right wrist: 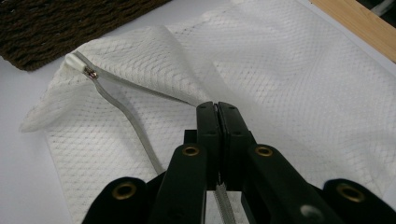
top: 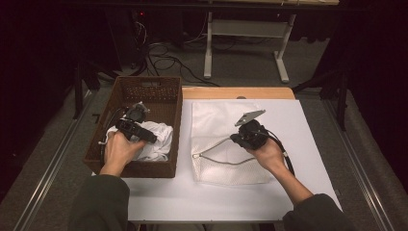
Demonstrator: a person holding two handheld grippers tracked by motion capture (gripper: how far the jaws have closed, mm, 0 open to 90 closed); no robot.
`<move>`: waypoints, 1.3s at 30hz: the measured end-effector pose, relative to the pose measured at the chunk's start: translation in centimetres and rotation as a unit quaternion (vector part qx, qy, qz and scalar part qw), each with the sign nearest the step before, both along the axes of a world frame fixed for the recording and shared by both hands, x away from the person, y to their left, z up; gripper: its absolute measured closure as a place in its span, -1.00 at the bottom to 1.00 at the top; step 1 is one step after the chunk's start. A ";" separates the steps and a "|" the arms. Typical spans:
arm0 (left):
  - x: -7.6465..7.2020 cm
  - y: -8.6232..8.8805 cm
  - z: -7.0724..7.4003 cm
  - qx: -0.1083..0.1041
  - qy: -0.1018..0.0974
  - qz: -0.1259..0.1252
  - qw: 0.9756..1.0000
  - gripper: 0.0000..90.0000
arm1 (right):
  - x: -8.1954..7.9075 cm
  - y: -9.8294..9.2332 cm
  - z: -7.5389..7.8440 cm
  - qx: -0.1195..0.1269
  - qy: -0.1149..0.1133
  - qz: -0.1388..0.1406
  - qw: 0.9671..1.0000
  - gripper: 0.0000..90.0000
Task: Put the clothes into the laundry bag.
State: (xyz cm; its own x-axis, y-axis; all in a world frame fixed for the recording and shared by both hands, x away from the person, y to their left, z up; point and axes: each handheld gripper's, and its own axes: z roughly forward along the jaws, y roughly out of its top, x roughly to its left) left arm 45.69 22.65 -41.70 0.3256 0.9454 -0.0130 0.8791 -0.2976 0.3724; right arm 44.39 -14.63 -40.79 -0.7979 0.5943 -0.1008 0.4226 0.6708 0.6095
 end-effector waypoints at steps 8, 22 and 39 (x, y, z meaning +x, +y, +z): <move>1.4 0.6 -1.5 -0.005 0.021 0.024 0.999 -0.99 | -0.1 -0.1 0.0 -0.001 0.001 -0.003 1.000 0.99; 2.8 1.1 -3.4 -0.019 0.053 0.033 0.998 -1.00 | -0.1 -0.1 -0.2 -0.004 0.001 -0.003 1.000 0.99; 2.9 0.8 -5.4 -0.036 0.083 0.019 0.996 -1.00 | 0.0 0.1 -0.3 -0.003 0.000 -0.009 1.000 0.99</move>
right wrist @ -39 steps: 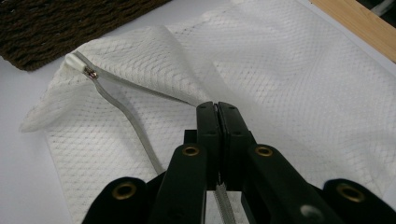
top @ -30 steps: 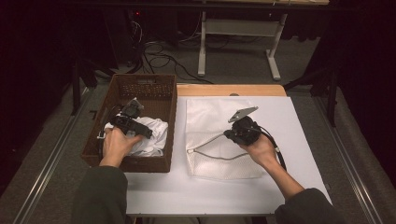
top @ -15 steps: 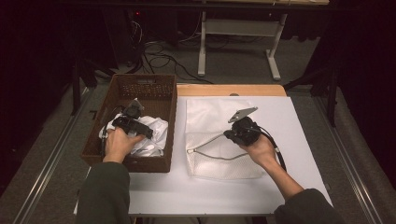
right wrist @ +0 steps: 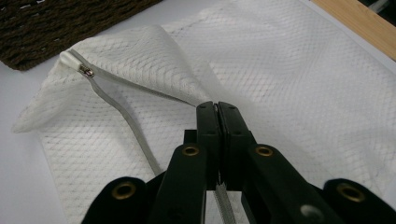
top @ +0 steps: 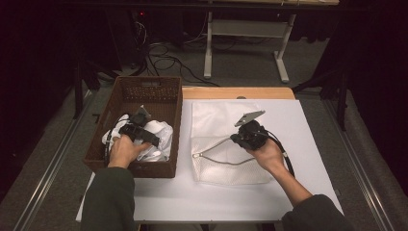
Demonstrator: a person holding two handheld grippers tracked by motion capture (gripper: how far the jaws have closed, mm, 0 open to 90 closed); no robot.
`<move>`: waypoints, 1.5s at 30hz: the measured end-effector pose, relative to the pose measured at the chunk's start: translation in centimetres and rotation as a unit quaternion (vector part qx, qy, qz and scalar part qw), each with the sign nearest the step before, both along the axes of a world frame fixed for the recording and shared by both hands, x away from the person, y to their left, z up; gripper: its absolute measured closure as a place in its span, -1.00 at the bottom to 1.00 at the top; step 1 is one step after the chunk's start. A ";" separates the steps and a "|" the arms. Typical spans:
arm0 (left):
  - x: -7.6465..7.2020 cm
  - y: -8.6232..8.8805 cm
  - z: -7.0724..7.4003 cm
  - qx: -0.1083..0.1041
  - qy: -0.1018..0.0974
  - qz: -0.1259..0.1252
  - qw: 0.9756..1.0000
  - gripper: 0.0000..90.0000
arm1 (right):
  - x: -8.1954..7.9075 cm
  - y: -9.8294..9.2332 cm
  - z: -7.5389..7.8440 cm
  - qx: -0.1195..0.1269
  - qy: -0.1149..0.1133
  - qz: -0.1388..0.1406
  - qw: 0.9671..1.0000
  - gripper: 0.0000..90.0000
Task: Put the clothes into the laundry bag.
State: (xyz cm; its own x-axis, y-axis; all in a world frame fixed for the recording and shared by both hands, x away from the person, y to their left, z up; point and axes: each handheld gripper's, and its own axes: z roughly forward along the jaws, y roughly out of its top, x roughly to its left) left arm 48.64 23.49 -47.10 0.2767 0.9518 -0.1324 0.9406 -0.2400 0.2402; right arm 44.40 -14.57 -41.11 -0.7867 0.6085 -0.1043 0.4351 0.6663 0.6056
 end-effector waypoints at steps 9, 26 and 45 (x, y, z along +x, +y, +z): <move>0.0 -0.7 -0.6 0.004 0.015 -0.022 1.000 -1.00 | 0.2 0.1 -0.1 -0.002 -0.003 0.003 1.000 0.98; 0.2 -1.7 -1.3 0.010 0.030 -0.038 0.999 -1.00 | 0.1 0.2 0.0 -0.003 -0.005 0.005 1.000 0.98; 0.4 -2.3 -0.8 0.003 0.047 -0.035 0.998 -0.57 | 0.1 -0.8 -0.1 0.006 -0.005 -0.002 1.000 0.98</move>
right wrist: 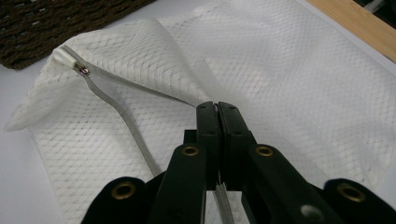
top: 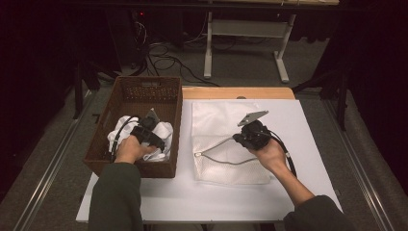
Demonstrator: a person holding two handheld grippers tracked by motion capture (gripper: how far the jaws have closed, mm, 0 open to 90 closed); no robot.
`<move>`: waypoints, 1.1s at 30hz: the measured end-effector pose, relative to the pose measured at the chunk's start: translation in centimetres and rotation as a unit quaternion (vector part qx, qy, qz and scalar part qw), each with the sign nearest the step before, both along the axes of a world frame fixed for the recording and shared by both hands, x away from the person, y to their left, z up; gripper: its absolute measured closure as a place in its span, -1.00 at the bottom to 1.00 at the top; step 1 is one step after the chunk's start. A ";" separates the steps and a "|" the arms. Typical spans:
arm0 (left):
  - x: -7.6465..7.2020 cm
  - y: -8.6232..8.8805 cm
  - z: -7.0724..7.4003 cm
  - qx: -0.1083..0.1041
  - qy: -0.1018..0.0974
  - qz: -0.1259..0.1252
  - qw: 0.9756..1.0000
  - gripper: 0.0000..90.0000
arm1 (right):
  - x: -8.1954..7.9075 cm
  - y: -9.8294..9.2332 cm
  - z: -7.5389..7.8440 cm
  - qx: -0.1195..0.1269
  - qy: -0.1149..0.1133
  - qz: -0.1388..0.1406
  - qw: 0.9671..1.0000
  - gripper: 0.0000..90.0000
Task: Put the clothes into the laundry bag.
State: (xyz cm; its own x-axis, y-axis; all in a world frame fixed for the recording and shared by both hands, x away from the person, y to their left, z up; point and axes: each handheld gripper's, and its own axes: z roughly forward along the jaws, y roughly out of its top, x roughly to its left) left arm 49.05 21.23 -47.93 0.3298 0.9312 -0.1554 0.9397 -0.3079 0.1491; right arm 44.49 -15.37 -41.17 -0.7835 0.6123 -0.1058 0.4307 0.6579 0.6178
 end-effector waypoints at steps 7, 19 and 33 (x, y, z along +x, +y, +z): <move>0.0 -0.6 0.5 0.009 0.000 -0.009 1.000 -0.23 | -0.1 0.4 -0.1 -0.012 0.005 0.002 1.000 0.98; -0.1 -0.8 1.5 0.022 -0.015 -0.018 0.999 0.32 | -0.1 -0.1 0.1 0.001 0.009 -0.004 1.000 0.98; -1.4 0.5 4.4 -0.010 -0.065 0.003 0.998 0.47 | 0.2 -0.4 0.4 0.003 0.009 -0.007 1.000 0.98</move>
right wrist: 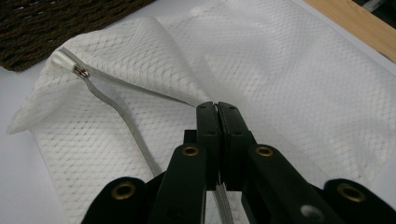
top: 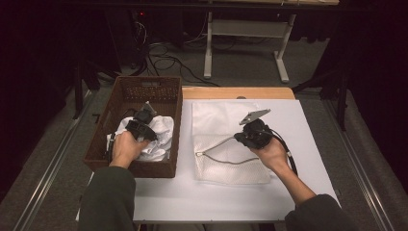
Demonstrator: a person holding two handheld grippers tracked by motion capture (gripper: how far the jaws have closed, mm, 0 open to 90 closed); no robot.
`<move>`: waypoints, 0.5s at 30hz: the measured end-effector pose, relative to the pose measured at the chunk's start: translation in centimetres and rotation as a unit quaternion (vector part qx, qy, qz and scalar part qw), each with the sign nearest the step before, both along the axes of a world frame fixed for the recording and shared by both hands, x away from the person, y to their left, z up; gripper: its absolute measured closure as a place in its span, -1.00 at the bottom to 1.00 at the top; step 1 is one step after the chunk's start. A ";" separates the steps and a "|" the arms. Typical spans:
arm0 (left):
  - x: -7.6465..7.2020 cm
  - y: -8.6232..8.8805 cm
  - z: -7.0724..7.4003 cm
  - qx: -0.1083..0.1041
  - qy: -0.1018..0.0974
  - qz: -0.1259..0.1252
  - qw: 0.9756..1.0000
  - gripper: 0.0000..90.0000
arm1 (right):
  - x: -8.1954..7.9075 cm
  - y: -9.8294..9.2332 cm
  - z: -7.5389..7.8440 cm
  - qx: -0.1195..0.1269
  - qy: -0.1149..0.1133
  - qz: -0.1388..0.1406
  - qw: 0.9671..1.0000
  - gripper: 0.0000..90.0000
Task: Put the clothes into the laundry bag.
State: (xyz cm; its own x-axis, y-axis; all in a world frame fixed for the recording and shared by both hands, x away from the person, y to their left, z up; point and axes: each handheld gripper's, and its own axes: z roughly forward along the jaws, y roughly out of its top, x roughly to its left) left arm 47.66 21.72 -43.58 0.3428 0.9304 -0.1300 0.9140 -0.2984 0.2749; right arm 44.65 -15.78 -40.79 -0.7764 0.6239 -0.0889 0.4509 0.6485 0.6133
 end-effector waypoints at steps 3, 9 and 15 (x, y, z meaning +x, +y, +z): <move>-0.4 0.4 0.8 -0.008 -0.007 0.008 1.000 0.48 | 0.1 0.0 0.1 -0.002 0.001 -0.003 1.000 0.98; -0.7 0.4 2.6 -0.001 -0.024 0.010 1.000 0.48 | -0.3 -0.2 1.3 0.001 -0.012 -0.003 1.000 0.98; -1.0 0.1 4.2 0.006 -0.039 -0.002 0.999 0.48 | 0.1 -0.3 0.9 0.000 -0.008 -0.006 1.000 0.98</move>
State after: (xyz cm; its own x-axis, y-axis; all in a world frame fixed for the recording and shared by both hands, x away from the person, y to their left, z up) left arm 46.61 21.86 -39.38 0.3545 0.9306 -0.0907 0.8889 -0.3053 0.3415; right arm 44.77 -16.04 -39.86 -0.7678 0.6328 -0.1007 0.4486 0.6430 0.6207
